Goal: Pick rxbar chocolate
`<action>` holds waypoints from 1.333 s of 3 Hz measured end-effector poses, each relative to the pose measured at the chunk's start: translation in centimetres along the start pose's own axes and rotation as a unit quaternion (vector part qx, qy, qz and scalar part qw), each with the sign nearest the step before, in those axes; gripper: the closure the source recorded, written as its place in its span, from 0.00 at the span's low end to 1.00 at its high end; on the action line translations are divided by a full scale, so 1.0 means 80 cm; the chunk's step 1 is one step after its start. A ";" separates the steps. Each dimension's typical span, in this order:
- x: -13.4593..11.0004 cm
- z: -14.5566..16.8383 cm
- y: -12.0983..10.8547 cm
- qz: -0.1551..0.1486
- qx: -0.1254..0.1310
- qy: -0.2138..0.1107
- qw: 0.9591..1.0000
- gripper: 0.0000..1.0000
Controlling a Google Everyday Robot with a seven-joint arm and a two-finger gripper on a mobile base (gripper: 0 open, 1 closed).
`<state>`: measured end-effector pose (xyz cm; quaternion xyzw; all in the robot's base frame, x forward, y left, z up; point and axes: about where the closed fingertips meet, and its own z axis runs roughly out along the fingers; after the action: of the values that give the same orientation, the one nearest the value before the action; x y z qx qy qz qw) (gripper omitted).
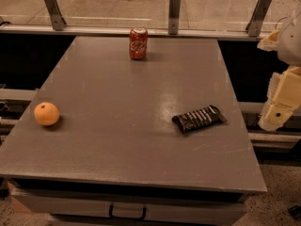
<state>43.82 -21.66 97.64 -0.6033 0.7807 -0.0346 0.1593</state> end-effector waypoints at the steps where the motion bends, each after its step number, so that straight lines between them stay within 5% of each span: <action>1: -0.001 0.000 0.000 -0.001 0.001 -0.001 1.000 0.00; 4: -0.052 0.095 -0.005 -0.076 -0.025 -0.046 0.996 0.00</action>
Offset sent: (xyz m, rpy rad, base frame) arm 0.0212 0.0382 -0.0287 0.0598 0.0120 0.1049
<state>47.28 -16.74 91.40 -0.6657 0.7250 0.0009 0.1767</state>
